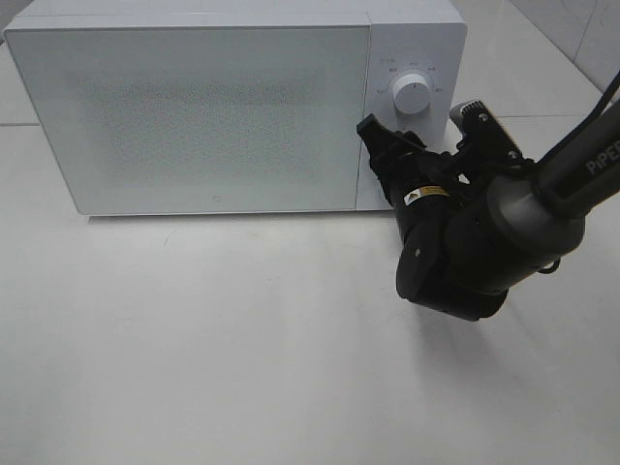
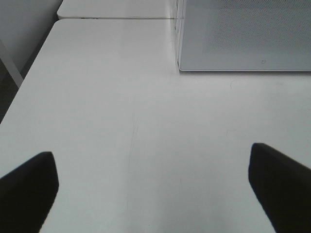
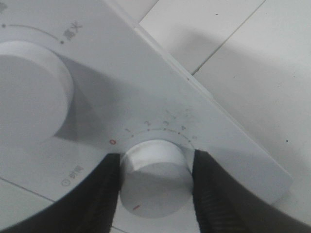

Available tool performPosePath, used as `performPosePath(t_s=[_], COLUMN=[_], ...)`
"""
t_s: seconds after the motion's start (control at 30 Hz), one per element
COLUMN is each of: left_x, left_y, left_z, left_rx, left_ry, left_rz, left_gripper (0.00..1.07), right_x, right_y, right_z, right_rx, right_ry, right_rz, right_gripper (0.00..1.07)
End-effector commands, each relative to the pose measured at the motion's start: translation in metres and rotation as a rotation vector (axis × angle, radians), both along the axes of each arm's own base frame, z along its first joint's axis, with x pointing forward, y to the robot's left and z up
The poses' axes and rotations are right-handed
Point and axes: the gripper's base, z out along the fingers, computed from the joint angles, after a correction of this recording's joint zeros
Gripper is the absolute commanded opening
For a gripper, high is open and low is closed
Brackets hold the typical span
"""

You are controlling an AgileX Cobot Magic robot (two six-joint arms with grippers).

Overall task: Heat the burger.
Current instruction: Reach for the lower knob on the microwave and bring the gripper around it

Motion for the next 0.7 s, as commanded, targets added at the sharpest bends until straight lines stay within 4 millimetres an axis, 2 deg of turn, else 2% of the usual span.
performPosePath(t_s=[0.03, 0.23, 0.7], left_x=[-0.0032, -0.0032, -0.0032], left_y=[-0.0002, -0.0002, -0.0002], left_z=[-0.0007, -0.0007, -0.0007], left_rx=[-0.008, -0.008, -0.008], left_ry=[-0.016, -0.016, -0.016], left_rz=[-0.003, -0.003, -0.003], left_gripper=[1.01, 1.01, 1.01], right_x=[0.002, 0.002, 0.0018], right_y=[-0.0007, -0.0014, -0.0026], right_z=[0.0181, 0.0201, 0.0231], right_rx=[0.074, 0.098, 0.296], right_ry=[-0.156, -0.182, -0.248], right_rz=[-0.027, -0.037, -0.067], right_gripper=[0.05, 0.06, 0.06])
